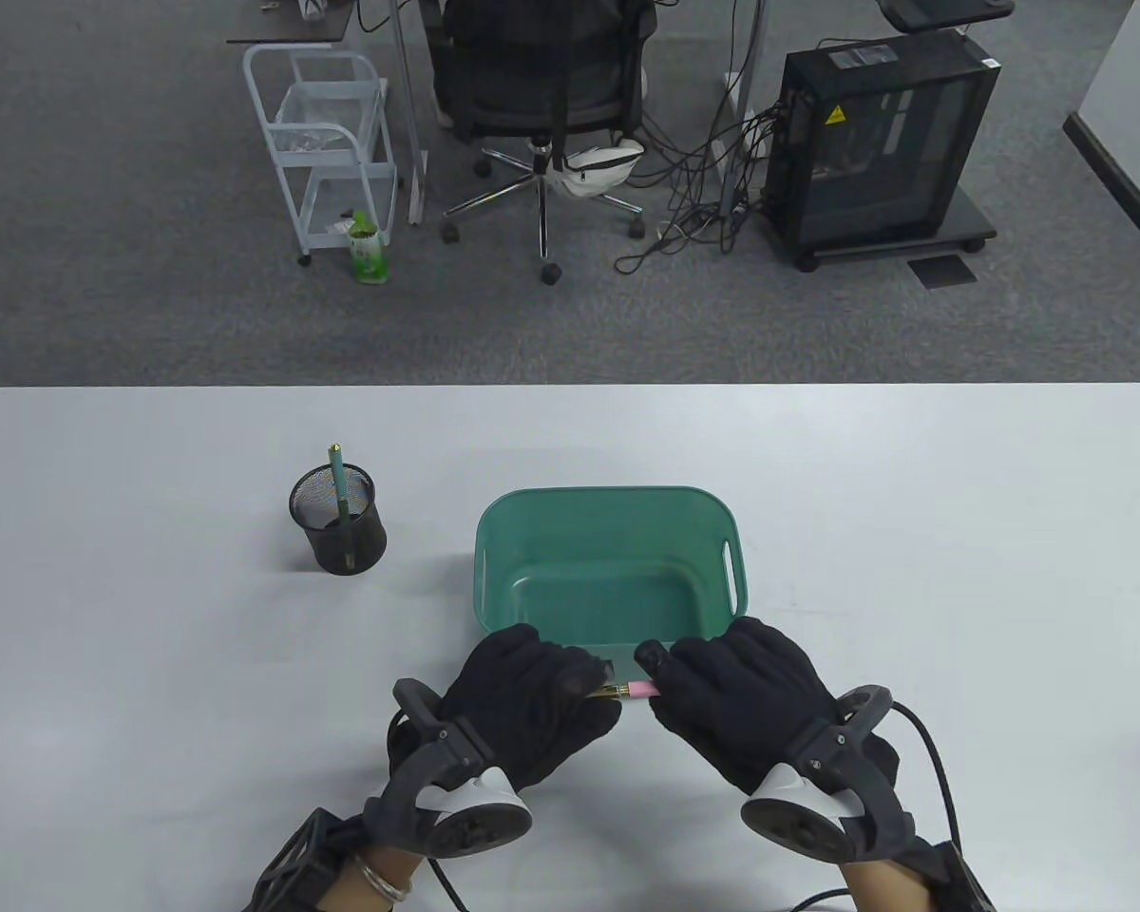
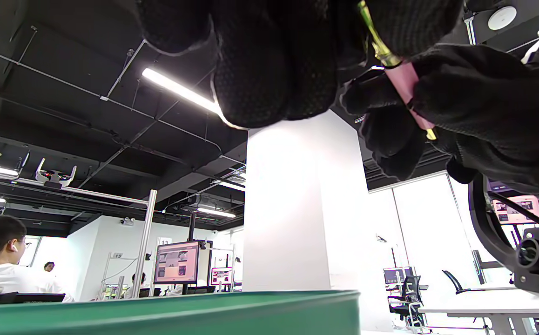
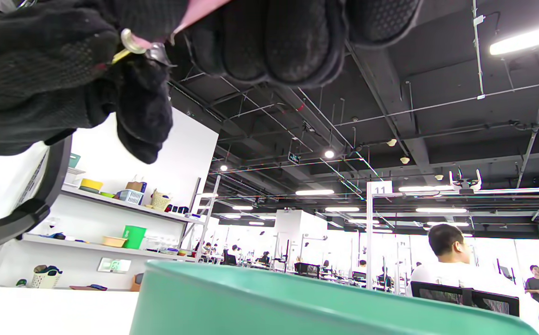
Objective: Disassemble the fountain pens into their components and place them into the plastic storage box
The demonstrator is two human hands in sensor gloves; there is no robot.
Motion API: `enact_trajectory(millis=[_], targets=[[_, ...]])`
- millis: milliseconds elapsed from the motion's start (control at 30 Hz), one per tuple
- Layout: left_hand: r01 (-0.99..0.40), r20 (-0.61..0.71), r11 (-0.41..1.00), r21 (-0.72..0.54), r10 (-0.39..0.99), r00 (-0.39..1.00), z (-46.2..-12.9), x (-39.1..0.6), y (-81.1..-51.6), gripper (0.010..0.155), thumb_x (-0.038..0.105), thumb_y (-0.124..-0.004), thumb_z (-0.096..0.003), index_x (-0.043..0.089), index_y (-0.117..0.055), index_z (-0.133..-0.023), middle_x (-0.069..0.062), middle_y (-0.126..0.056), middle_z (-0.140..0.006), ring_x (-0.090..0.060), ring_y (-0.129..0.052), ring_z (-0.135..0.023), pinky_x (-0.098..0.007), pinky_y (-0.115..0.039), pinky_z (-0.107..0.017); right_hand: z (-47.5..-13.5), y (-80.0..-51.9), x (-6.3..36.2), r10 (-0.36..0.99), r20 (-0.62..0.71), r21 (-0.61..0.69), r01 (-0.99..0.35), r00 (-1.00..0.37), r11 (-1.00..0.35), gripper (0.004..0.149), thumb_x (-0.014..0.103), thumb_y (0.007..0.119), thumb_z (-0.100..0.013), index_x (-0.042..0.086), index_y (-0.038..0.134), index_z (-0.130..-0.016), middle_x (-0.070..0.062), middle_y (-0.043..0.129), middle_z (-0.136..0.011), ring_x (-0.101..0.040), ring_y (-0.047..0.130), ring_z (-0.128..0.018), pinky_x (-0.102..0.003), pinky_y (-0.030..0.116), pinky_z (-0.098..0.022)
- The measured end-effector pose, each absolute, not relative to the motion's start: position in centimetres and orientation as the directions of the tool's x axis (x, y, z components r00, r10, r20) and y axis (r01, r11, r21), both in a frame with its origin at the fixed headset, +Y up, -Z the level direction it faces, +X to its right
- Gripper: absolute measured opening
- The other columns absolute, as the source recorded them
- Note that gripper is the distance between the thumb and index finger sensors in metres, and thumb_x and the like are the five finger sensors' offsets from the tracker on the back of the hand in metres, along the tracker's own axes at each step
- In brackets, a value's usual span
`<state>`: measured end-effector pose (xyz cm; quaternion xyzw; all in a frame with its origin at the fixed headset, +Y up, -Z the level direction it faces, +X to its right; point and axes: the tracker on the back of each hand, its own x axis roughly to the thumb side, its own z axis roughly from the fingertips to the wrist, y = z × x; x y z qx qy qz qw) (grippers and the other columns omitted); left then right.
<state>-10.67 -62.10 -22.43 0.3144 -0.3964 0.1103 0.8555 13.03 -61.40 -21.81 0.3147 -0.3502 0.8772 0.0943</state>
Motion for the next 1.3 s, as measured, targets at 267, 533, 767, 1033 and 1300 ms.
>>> enact_trajectory(millis=[267,533,767,1033,1300], targets=[[-0.442,0.746,0.777,0.448,-0.052,0.664,-22.5,-10.8,-62.1,0.046,0.05,-0.067,-0.065,0.014,-0.077,-0.092,-0.001,-0.098,-0.079,-0.018,-0.1,-0.065,-0.047,-0.071,-0.07,-21.9,-61.4,13.1,-0.053,0.613,-0.557,-0.384,-0.788,-0.736,0.046,0.05,0.069,-0.054,0.033,0.081,-0.095,0.005,0.084,-0.085,-0.013,0.089,-0.069,-0.044,0.068,-0.07],[-0.453,0.74,0.772,0.445,-0.033,0.671,-22.6,-11.2,-61.9,0.045,0.05,-0.067,-0.0649,0.014,-0.077,-0.092,-0.001,-0.098,-0.079,-0.018,-0.1,-0.065,-0.047,-0.071,-0.07,-22.0,-61.1,13.7,-0.05,0.594,-0.575,-0.381,-0.803,-0.724,0.046,0.05,0.069,-0.054,0.034,0.081,-0.095,0.005,0.084,-0.086,-0.013,0.089,-0.069,-0.044,0.068,-0.07],[-0.479,0.737,0.767,0.428,0.01,0.676,-23.0,-11.9,-61.6,0.045,0.05,-0.068,-0.0648,0.015,-0.078,-0.091,-0.001,-0.098,-0.079,-0.018,-0.1,-0.065,-0.047,-0.071,-0.07,-22.1,-60.7,14.4,-0.043,0.576,-0.591,-0.381,-0.816,-0.711,0.046,0.05,0.069,-0.054,0.034,0.081,-0.095,0.005,0.084,-0.086,-0.013,0.089,-0.07,-0.044,0.068,-0.07],[-0.497,0.734,0.759,0.421,0.038,0.678,-23.2,-12.4,-61.3,0.045,0.049,-0.068,-0.0646,0.014,-0.078,-0.091,-0.001,-0.098,-0.079,-0.018,-0.099,-0.066,-0.047,-0.07,-0.071,-22.2,-60.3,15.4,-0.029,0.55,-0.612,-0.379,-0.835,-0.694,0.046,0.05,0.07,-0.054,0.035,0.081,-0.095,0.005,0.084,-0.087,-0.013,0.089,-0.07,-0.044,0.068,-0.07],[-0.5,0.723,0.752,0.43,0.045,0.689,-23.3,-12.9,-61.2,0.045,0.05,-0.068,-0.0646,0.015,-0.078,-0.091,-0.001,-0.099,-0.079,-0.019,-0.099,-0.065,-0.047,-0.07,-0.071,-22.3,-60.1,16.0,-0.02,0.529,-0.625,-0.374,-0.848,-0.686,0.046,0.05,0.069,-0.054,0.035,0.081,-0.096,0.005,0.084,-0.087,-0.013,0.089,-0.071,-0.044,0.068,-0.071]])
